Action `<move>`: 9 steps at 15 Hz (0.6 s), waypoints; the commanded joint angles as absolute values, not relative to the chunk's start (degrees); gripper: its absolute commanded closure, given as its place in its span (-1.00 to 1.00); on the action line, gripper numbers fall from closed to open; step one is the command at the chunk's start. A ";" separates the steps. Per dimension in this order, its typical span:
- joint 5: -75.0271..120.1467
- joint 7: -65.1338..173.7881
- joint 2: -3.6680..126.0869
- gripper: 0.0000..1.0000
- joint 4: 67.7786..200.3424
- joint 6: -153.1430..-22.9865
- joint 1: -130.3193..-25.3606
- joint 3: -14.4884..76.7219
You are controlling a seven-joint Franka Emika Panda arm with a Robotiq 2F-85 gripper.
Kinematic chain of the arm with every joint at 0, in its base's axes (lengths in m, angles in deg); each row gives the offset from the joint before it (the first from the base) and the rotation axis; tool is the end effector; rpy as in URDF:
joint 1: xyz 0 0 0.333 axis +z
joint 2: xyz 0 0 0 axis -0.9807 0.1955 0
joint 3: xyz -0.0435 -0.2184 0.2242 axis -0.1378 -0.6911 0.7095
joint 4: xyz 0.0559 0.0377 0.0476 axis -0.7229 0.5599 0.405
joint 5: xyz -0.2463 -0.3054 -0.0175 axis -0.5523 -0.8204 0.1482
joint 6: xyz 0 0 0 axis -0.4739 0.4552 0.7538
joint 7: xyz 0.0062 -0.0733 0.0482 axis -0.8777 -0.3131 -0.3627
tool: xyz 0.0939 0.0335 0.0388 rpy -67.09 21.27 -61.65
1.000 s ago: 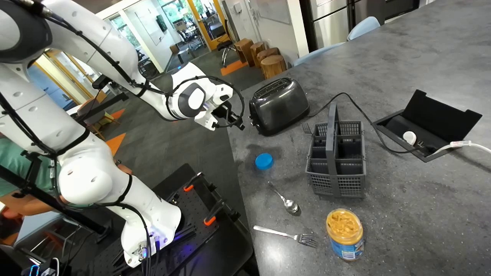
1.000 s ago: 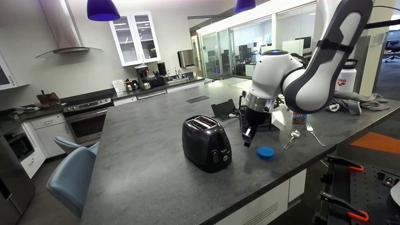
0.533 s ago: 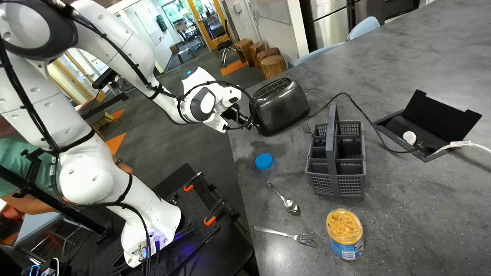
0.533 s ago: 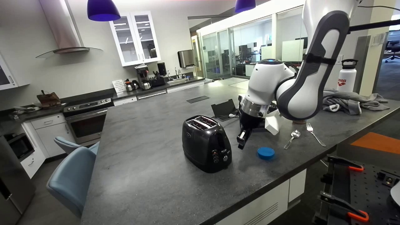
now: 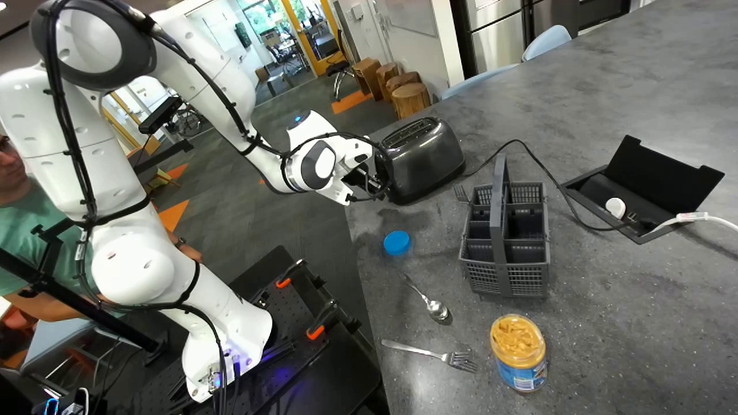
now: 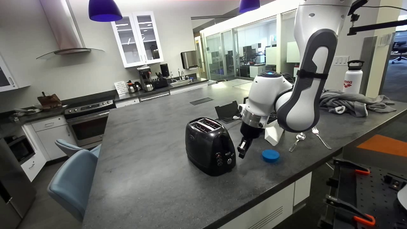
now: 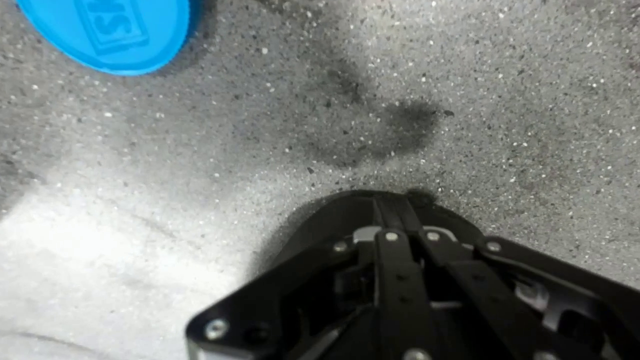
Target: Press the button on the right bottom of the toaster
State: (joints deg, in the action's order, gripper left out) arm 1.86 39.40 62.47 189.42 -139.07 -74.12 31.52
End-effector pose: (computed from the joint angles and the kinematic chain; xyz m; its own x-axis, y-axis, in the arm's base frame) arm 0.4610 0.0462 0.1852 0.9367 0.0960 0.3367 0.1000 -0.9950 0.0055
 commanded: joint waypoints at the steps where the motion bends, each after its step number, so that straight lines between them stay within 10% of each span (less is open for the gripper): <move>1: 2.66 38.54 64.84 1.00 188.24 -142.81 -73.61 31.39; 9: 3.51 38.36 66.32 1.00 187.75 -146.22 -73.95 31.59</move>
State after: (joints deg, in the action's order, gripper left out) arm 2.58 39.39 65.38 188.30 -143.91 -73.98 31.52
